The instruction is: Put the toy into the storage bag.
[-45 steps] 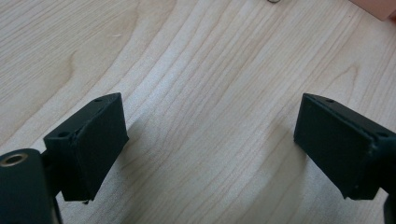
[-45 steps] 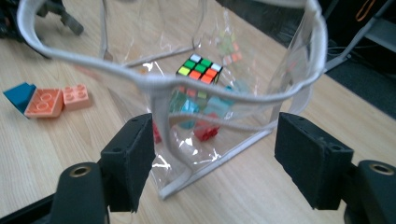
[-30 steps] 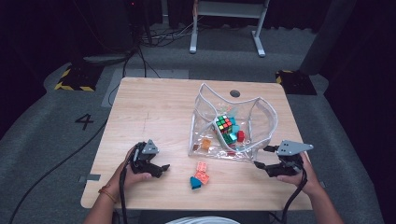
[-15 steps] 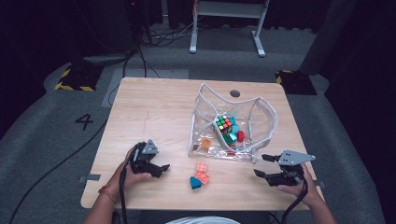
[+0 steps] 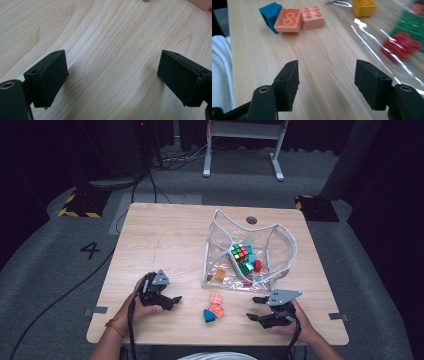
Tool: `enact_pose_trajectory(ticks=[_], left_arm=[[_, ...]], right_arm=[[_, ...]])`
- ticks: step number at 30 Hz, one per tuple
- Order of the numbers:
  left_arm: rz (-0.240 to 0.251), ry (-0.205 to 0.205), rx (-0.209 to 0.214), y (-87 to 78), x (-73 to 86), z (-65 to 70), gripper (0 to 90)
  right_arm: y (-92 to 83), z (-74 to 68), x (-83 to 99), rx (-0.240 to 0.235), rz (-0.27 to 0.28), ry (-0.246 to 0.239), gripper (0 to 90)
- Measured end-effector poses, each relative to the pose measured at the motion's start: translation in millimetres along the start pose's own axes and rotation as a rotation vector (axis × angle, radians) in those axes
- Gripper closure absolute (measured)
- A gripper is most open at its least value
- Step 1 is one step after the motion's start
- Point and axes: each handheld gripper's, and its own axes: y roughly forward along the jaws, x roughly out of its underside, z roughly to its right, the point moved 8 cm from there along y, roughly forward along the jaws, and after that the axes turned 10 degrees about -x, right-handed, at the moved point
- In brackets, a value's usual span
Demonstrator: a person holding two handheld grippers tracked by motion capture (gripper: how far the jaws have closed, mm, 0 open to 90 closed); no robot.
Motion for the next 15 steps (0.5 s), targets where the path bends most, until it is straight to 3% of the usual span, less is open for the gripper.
enact_pose_trajectory(ticks=[9, 11, 12, 15], left_arm=[[0.000, 0.000, 0.000, 0.0, 0.0, 0.0, 9.6], [0.000, 0.000, 0.000, 0.0, 0.0, 0.0, 9.7], [0.000, 0.000, 0.001, 0.0, 0.0, 0.0, 9.7], [0.000, 0.000, 0.000, 0.0, 0.0, 0.0, 9.6]], right_arm=[[55.8, -24.9, -16.9, -0.068, -0.058, -0.094, 38.9], [62.1, -29.1, -19.1, -0.072, -0.068, -0.082, 39.8], [65.5, -27.7, -21.8, -0.065, -0.061, -0.108, 39.9], [71.9, -27.1, -27.4, -0.063, -0.048, -0.105, 41.3]])
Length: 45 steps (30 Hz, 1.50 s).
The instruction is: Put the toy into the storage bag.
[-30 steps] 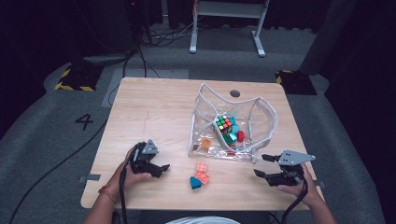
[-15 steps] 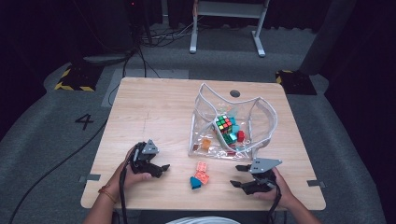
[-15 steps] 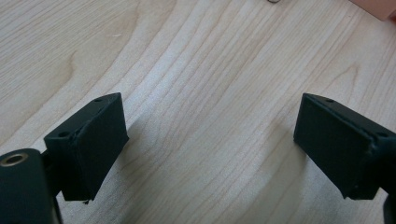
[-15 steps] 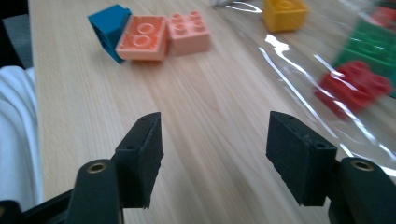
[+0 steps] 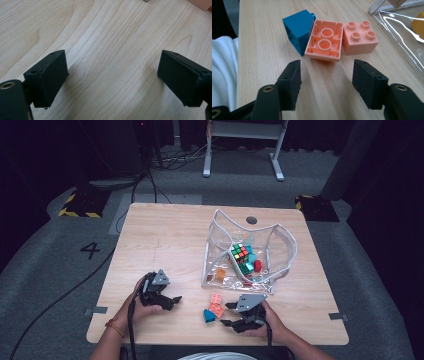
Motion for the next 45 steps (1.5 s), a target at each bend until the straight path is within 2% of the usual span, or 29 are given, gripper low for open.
enact_pose_trajectory(ticks=[4, 6, 7, 12, 15, 19, 20, 21, 23, 29, 30, 31, 34, 35, 36, 38, 39, 40, 43, 45], left_arm=[[0.000, 0.001, 0.000, 0.0, 0.0, 0.0, 9.6], [0.000, 0.001, 0.000, 0.0, 0.0, 0.0, 9.7], [0.000, 0.000, 0.000, 0.0, 0.0, 0.0, 9.7], [0.000, 0.001, 0.000, 0.0, 0.0, 0.0, 9.7], [0.000, 0.000, 0.000, 0.0, 0.0, 0.0, 9.7], [0.000, 0.000, 0.000, 0.0, 0.0, 0.0, 9.6], [0.000, 0.001, 0.000, 0.0, 0.0, 0.0, 9.7], [0.000, 0.001, 0.000, 0.0, 0.0, 0.0, 9.7], [0.000, 0.000, 0.000, 0.0, 0.0, 0.0, 9.7], [0.000, 0.000, 0.000, 0.0, 0.0, 0.1, 9.7], [0.000, 0.000, 0.000, 0.0, 0.0, 0.1, 9.7], [0.000, 0.000, 0.000, 0.0, 0.0, 0.0, 9.7], [0.000, 0.000, 0.000, 0.0, 0.0, 0.1, 9.7], [0.000, 0.000, 0.000, 0.0, 0.0, 0.1, 9.7], [0.001, 0.000, -0.001, 0.0, 0.0, 0.1, 9.7], [0.001, 0.000, 0.000, 0.0, 0.0, 0.1, 9.7], [0.000, 0.000, 0.000, 0.0, 0.0, 0.1, 9.7], [0.000, 0.000, 0.000, 0.0, 0.0, 0.1, 9.7], [0.000, -0.001, -0.001, -0.1, 0.0, 0.1, 9.8], [0.001, -0.001, -0.001, -0.1, 0.0, 0.1, 9.8]], right_arm=[[5.7, 2.6, -4.6, 0.001, 0.001, 0.012, 42.4], [8.3, 4.6, -5.7, 0.020, -0.002, 0.005, 43.3], [8.5, 3.3, -5.9, 0.011, -0.004, 0.024, 43.6], [9.9, 5.4, -9.5, 0.037, 0.004, 0.027, 50.7], [10.5, 6.2, -10.2, 0.042, -0.003, 0.011, 56.9], [9.0, 5.3, -9.4, 0.038, -0.011, 0.004, 59.0], [8.1, 6.1, -8.6, 0.040, -0.022, -0.009, 59.1], [6.8, 8.5, -8.1, 0.041, -0.027, -0.041, 59.2], [6.1, 5.5, -7.9, 0.036, -0.019, -0.016, 59.3], [-5.8, 5.4, -3.3, 0.034, -0.018, -0.017, 59.4], [-8.3, 7.2, -2.5, 0.031, -0.009, -0.026, 59.4], [-12.0, 7.6, -0.8, 0.031, -0.007, -0.009, 59.4], [-20.6, 11.3, 4.9, 0.038, -0.008, -0.023, 59.4], [-23.8, 11.7, 7.8, 0.039, -0.012, -0.010, 59.4], [-27.4, 14.8, 10.6, 0.042, -0.007, -0.022, 59.4], [-32.9, 15.3, 16.2, 0.049, -0.019, 0.007, 59.4], [-37.5, 17.9, 19.5, 0.051, -0.022, 0.001, 59.5], [-42.0, 18.3, 22.8, 0.060, -0.031, 0.022, 59.5], [-54.1, 23.1, 27.5, 0.077, -0.023, 0.029, 59.5], [-60.5, 25.1, 31.8, 0.093, -0.026, 0.054, 59.5]])
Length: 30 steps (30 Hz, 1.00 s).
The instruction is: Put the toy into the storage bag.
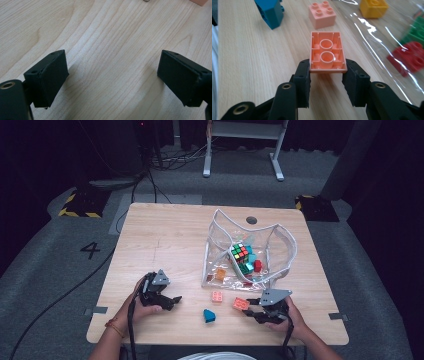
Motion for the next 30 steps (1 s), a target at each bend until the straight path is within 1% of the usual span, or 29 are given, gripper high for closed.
enact_pose_trajectory(ticks=[2, 4, 5, 6, 9, 11, 13, 14, 18, 20, 22, 24, 28, 29, 30], left_arm=[[0.000, 0.000, 0.000, 0.0, 0.0, 0.0, 9.7], [0.000, -0.002, 0.003, 0.1, 0.0, 0.3, 9.8], [0.000, 0.000, -0.001, 0.0, 0.0, 0.0, 9.7], [0.000, -0.001, 0.000, 0.0, 0.0, 0.0, 9.8], [0.000, -0.001, -0.001, 0.0, 0.0, 0.0, 9.8], [0.000, -0.001, 0.000, 0.0, 0.0, 0.0, 9.8], [0.000, -0.001, 0.000, 0.0, 0.0, 0.0, 9.7], [0.000, 0.000, 0.000, 0.0, 0.0, 0.0, 9.7], [0.000, -0.001, 0.000, 0.0, 0.0, 0.0, 9.7], [0.000, -0.001, 0.000, 0.0, 0.0, 0.0, 9.7], [0.000, -0.001, 0.000, 0.0, 0.0, 0.0, 9.7], [0.000, 0.000, 0.000, 0.0, 0.0, 0.0, 9.7], [0.000, -0.001, 0.000, 0.0, 0.0, 0.0, 9.7], [0.000, -0.001, 0.000, 0.0, 0.0, 0.0, 9.7], [-0.001, 0.000, 0.000, 0.0, 0.0, 0.0, 9.7]], right_arm=[[-8.2, 5.4, 5.0, 0.013, -0.010, -0.010, 59.5], [-14.3, 8.7, 8.3, 0.021, -0.010, 0.003, 59.5], [-16.4, 10.2, 8.7, 0.024, 0.004, 0.009, 59.5], [-18.7, 13.6, 9.3, 0.030, 0.015, -0.007, 59.5], [-27.8, 19.3, 14.2, 0.045, 0.020, 0.016, 59.5], [-34.4, 24.2, 18.1, 0.065, 0.023, 0.020, 59.5], [-42.8, 28.5, 22.6, 0.076, 0.034, 0.038, 59.5], [-45.9, 30.9, 24.1, 0.084, 0.037, 0.035, 59.5], [-62.8, 38.7, 33.3, 0.118, 0.053, 0.072, 59.5], [-71.3, 43.3, 36.1, 0.137, 0.063, 0.071, 59.5], [-77.7, 44.9, 38.7, 0.144, 0.068, 0.092, 59.4], [-85.7, 49.1, 41.5, 0.168, 0.068, 0.094, 59.5], [-100.9, 55.4, 45.3, 0.199, 0.095, 0.117, 59.5], [-105.3, 57.7, 46.2, 0.210, 0.102, 0.114, 59.5], [-108.9, 58.9, 47.4, 0.218, 0.108, 0.121, 59.5]])
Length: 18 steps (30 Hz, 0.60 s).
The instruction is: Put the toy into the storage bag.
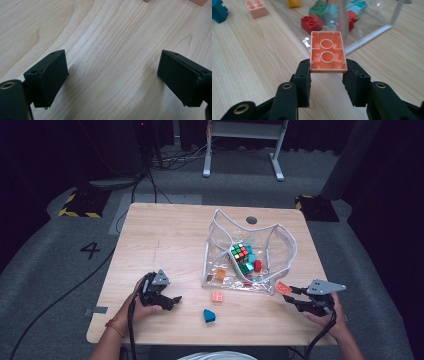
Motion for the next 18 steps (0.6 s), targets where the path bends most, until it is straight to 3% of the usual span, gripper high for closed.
enact_pose_trajectory(ticks=[8, 12, 18], left_arm=[[0.000, 0.000, 0.000, 0.0, 0.0, 0.0, 9.7], [0.000, 0.000, 0.000, 0.1, -0.1, 0.0, 9.6], [-0.001, 0.000, 0.001, 0.1, -0.1, 0.0, 9.6]], right_arm=[[-25.4, 24.6, -0.5, 0.074, 0.046, 0.030, 59.5], [-37.6, 38.9, -9.8, 0.105, 0.077, 0.042, 59.5], [-50.8, 57.5, -32.2, 0.152, 0.106, 0.023, 59.5]])
